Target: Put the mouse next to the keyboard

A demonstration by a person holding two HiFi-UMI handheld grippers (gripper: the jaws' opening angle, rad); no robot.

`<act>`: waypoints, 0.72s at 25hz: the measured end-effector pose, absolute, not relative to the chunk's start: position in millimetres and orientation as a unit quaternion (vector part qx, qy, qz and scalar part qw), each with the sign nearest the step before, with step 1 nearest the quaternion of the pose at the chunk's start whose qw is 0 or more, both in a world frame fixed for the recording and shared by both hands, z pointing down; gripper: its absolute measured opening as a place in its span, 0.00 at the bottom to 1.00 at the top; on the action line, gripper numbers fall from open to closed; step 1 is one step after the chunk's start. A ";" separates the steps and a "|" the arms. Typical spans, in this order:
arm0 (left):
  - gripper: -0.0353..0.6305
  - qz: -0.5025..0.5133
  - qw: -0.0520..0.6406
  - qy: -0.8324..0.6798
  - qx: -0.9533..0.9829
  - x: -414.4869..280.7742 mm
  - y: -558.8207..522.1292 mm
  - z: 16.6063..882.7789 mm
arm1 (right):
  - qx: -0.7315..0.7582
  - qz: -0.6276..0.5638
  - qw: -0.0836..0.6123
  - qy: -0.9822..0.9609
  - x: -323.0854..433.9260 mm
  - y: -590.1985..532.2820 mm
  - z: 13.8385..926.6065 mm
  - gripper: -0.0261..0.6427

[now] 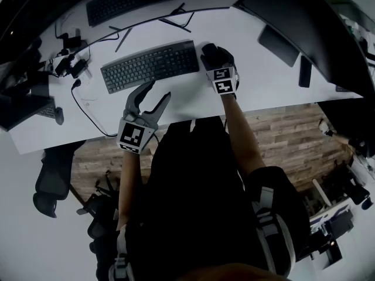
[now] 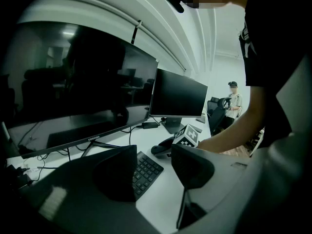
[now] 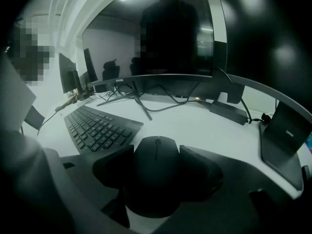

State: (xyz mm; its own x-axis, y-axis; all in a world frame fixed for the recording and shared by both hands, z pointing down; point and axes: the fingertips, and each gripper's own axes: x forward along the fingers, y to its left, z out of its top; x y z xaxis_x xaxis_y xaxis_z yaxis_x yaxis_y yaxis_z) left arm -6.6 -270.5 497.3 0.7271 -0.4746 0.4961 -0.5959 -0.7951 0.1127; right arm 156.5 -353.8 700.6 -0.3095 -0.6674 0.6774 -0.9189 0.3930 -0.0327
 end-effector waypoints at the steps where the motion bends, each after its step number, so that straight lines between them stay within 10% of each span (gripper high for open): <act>1: 0.37 0.228 0.134 -0.291 0.920 -7.4 -270.1 498.0 | 0.511 0.214 0.295 -0.778 157.2 -354.5 701.8 0.48; 18: 0.36 0.223 0.122 -0.296 0.921 -33.2 -253.1 489.1 | 0.538 0.209 0.298 -0.760 159.5 -347.7 718.2 0.48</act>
State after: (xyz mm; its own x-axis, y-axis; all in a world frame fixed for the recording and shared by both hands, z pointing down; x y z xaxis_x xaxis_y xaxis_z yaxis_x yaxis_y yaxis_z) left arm -33.2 -253.1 489.1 0.7258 -0.4910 0.4818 -0.5992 -0.7953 0.0922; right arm 159.5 -347.7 718.2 -0.2440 -0.6934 0.6780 -0.9427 0.3337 0.0020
